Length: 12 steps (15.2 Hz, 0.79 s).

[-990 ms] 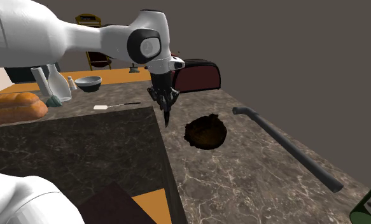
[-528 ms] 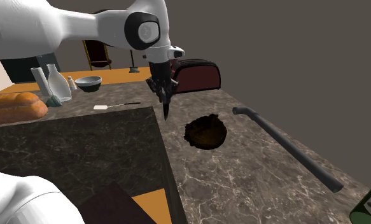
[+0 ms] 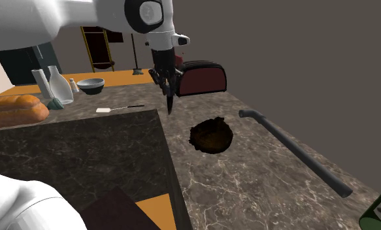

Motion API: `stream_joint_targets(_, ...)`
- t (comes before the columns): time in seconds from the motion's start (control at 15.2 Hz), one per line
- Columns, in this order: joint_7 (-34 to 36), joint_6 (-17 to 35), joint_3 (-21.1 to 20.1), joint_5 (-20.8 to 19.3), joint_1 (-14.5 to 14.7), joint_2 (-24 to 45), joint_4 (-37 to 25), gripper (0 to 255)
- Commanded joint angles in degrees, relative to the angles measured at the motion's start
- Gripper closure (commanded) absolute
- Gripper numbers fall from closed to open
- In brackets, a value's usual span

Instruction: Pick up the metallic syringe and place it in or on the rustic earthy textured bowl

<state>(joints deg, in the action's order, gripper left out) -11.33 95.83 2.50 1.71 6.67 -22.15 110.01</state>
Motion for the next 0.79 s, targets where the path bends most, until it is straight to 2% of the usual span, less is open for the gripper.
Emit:
stream_joint_targets(0.0, -0.02, -1.64, 0.05, 0.00, -0.01, 0.43, -2.05, 255)
stream_joint_targets(0.33, -5.08, -2.70, 3.70, -0.14, -1.47, 5.50, -7.99, 255)
stream_joint_targets(0.73, -12.76, -5.12, 8.89, 1.19, -3.95, 14.80, -19.23, 255)
